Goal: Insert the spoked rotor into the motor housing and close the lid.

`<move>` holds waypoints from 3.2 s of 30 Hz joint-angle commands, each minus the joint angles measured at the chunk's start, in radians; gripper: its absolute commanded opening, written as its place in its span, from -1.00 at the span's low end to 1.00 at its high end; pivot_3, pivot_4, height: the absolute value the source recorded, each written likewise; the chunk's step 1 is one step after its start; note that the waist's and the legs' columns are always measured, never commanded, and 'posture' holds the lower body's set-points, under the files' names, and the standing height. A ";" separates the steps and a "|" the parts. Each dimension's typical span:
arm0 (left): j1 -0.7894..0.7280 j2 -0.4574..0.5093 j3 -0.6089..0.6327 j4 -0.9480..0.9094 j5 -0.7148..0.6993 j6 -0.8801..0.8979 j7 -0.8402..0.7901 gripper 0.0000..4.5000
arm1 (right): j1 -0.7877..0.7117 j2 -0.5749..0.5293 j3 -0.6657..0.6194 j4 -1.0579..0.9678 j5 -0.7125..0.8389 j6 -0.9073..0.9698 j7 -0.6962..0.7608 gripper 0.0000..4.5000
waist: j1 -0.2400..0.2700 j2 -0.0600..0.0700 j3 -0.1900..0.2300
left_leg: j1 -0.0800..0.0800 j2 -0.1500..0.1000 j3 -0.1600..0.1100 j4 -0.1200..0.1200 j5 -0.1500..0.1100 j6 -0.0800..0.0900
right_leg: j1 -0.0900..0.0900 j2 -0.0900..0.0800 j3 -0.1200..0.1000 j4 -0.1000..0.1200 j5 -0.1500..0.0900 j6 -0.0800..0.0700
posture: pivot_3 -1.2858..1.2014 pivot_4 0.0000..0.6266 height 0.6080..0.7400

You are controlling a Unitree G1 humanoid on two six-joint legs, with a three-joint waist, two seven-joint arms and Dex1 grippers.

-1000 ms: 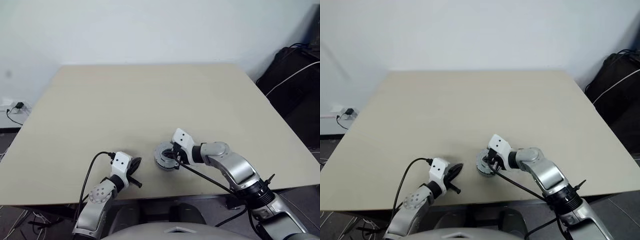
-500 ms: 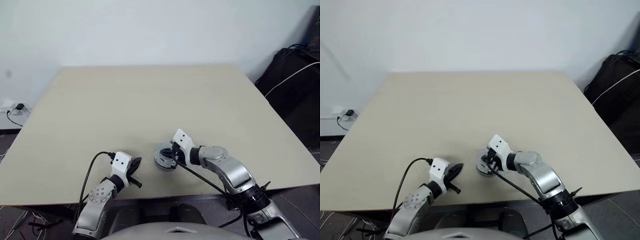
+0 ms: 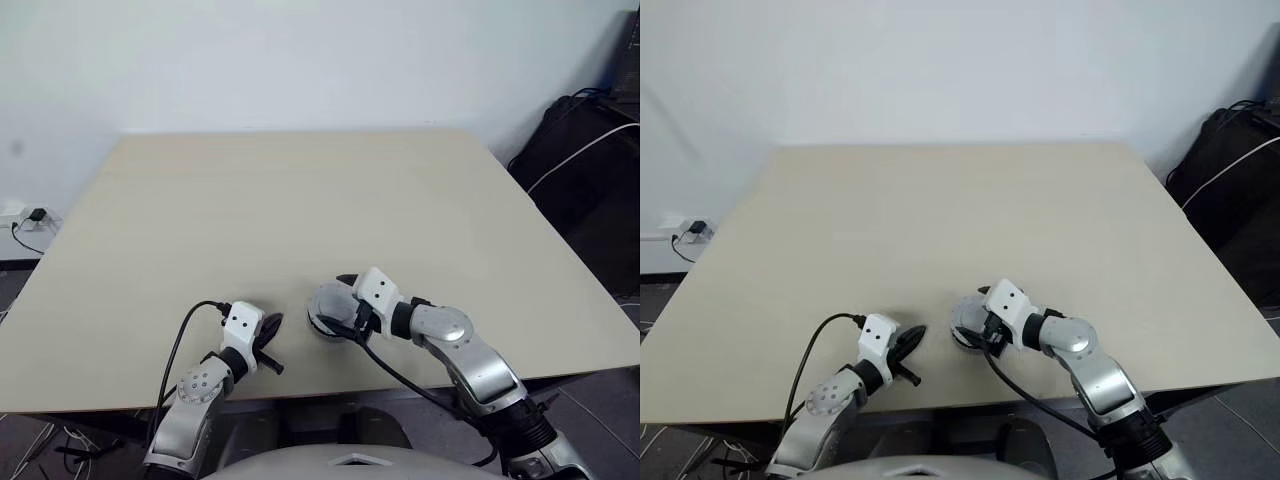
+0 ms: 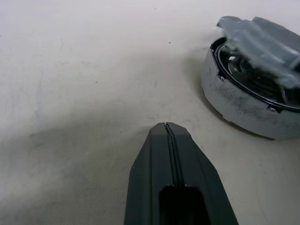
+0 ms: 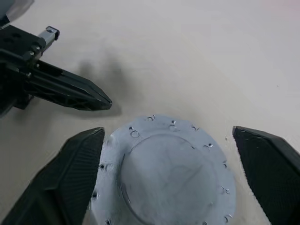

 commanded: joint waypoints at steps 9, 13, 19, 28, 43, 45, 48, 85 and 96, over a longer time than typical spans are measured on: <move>-0.021 0.003 0.003 -0.038 -0.009 0.002 -0.009 -1.00 | -0.039 0.041 -0.048 0.131 0.003 -0.017 -0.024 0.99 | 0.000 0.000 0.000 | 0.000 0.000 0.000 0.000 0.000 0.000 | 0.000 0.000 0.000 0.000 0.000 0.000 | 0.03 -1.00 1.00; -0.016 0.005 0.007 -0.044 -0.009 0.004 -0.007 -1.00 | -0.037 0.036 -0.054 0.151 0.014 0.005 -0.010 0.99 | 0.004 0.000 0.000 | 0.000 0.000 0.000 0.000 0.000 0.000 | 0.000 0.000 0.000 0.000 0.000 0.000 | 0.03 -1.00 1.00; -0.011 0.007 0.012 -0.049 -0.009 0.002 -0.004 -1.00 | -0.024 0.037 -0.065 0.134 0.037 0.039 -0.006 0.44 | 0.010 0.000 0.000 | 0.000 0.000 0.000 0.001 0.000 0.000 | 0.000 0.000 0.000 0.000 0.000 0.000 | 0.03 -1.00 1.00; -0.013 0.006 0.010 -0.047 -0.008 0.002 -0.008 -1.00 | -0.015 0.034 -0.067 0.106 0.044 0.065 -0.013 0.44 | 0.011 0.000 0.000 | 0.000 0.000 0.000 0.001 0.000 0.000 | 0.000 0.000 0.001 0.000 0.000 0.000 | 0.03 -1.00 1.00; -0.013 0.008 0.010 -0.046 -0.005 0.002 -0.012 -1.00 | -0.039 -0.017 -0.030 0.110 0.026 0.094 0.055 0.44 | 0.015 0.001 -0.001 | 0.000 -0.001 0.000 0.002 -0.001 0.001 | 0.001 -0.001 0.001 0.000 0.001 0.002 | 0.03 -1.00 1.00; -0.012 0.007 0.010 -0.047 -0.005 0.002 -0.011 -1.00 | -0.040 -0.009 -0.031 0.109 0.027 0.097 0.051 0.44 | 0.015 0.001 -0.001 | 0.000 -0.001 0.000 0.002 -0.001 0.001 | 0.001 -0.001 0.001 0.000 0.001 0.002 | 0.03 -1.00 1.00; -0.007 0.006 0.010 -0.049 -0.005 0.002 -0.008 -1.00 | -0.037 0.018 -0.047 0.123 0.020 0.057 0.016 0.44 | 0.013 0.001 -0.001 | 0.000 -0.001 0.000 0.002 0.000 0.001 | 0.001 -0.001 0.001 0.000 0.001 0.002 | 0.03 -1.00 1.00; 0.012 0.006 0.011 -0.066 -0.008 0.001 0.005 -1.00 | -0.079 -0.011 0.007 0.142 -0.002 0.187 0.070 0.44 | 0.010 0.005 -0.007 | 0.000 -0.001 0.000 0.002 -0.001 0.001 | 0.001 0.000 0.001 0.000 0.001 0.002 | 0.03 -1.00 1.00; 0.014 0.006 0.008 -0.067 -0.008 -0.004 0.003 -1.00 | -0.077 -0.008 0.016 0.146 -0.017 0.191 0.065 0.44 | 0.012 0.005 -0.008 | 0.000 -0.001 0.000 0.002 -0.001 0.001 | 0.001 -0.001 0.001 0.000 0.001 0.002 | 0.03 -1.00 1.00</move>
